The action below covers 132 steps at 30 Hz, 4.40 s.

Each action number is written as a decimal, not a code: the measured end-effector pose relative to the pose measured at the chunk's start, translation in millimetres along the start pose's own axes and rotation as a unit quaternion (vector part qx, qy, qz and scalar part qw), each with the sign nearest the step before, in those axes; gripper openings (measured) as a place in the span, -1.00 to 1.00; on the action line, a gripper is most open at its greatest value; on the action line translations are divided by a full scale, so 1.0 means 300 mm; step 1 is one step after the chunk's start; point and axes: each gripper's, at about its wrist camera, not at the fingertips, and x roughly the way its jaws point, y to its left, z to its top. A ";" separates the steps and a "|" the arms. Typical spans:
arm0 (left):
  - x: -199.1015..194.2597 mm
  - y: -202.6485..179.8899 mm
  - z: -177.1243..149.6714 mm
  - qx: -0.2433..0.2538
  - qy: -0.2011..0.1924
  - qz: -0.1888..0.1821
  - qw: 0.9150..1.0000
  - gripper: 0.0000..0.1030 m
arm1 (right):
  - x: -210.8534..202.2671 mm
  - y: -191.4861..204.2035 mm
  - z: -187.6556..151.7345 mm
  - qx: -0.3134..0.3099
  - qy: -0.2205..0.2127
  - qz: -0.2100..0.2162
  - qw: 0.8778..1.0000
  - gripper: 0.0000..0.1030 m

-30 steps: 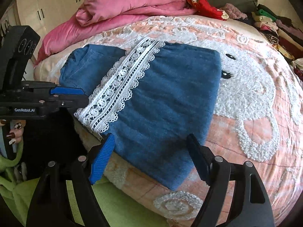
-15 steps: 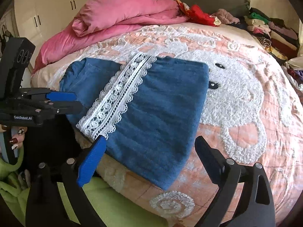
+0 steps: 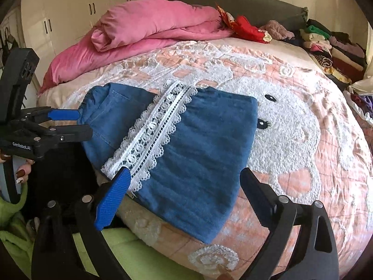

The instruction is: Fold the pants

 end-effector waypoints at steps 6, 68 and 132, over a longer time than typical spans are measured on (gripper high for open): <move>-0.026 0.039 0.009 -0.009 -0.012 0.018 1.000 0.81 | -0.003 0.026 0.031 -0.012 -0.009 -0.002 1.000 0.83; 0.109 0.426 -0.054 -0.164 0.018 -0.021 0.986 0.05 | 0.613 0.521 0.538 -0.189 0.112 0.194 0.956 0.91; 0.120 -0.211 -0.020 0.025 0.062 -0.182 0.981 0.48 | 0.196 -0.247 0.093 0.114 0.025 0.218 0.969 -0.24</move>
